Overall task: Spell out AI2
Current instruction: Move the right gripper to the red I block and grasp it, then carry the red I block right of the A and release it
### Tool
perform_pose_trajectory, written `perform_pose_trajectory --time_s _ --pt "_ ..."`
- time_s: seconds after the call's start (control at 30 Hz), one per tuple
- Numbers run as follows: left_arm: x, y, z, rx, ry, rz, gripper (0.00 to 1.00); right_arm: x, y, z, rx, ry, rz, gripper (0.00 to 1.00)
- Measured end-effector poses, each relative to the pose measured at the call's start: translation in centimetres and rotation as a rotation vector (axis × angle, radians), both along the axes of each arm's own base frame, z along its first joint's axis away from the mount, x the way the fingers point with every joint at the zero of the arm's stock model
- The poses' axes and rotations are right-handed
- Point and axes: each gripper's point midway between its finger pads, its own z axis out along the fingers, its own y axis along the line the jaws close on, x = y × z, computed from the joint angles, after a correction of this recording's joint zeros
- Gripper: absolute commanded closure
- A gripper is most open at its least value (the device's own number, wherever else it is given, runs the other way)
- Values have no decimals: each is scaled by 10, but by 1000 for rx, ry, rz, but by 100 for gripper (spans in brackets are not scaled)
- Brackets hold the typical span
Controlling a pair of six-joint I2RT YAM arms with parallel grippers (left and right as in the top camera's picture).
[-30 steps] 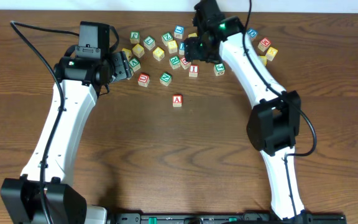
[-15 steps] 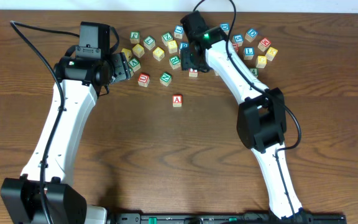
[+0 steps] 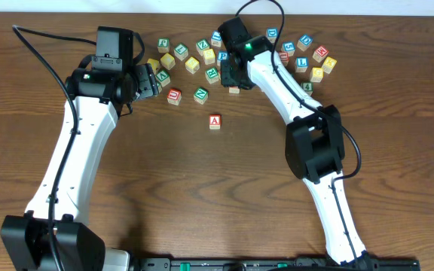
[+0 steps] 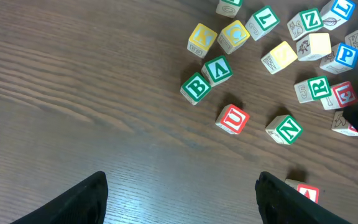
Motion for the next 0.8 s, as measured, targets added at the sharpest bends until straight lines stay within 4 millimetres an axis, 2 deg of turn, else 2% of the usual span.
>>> perform_pose_trajectory --time_s 0.2,0.8 --pt "0 0 0 0 0 0 25 -1 0 -6 -5 10 0 60" --pt "0 0 0 0 0 0 25 -2 -3 -11 -19 19 -6 76"
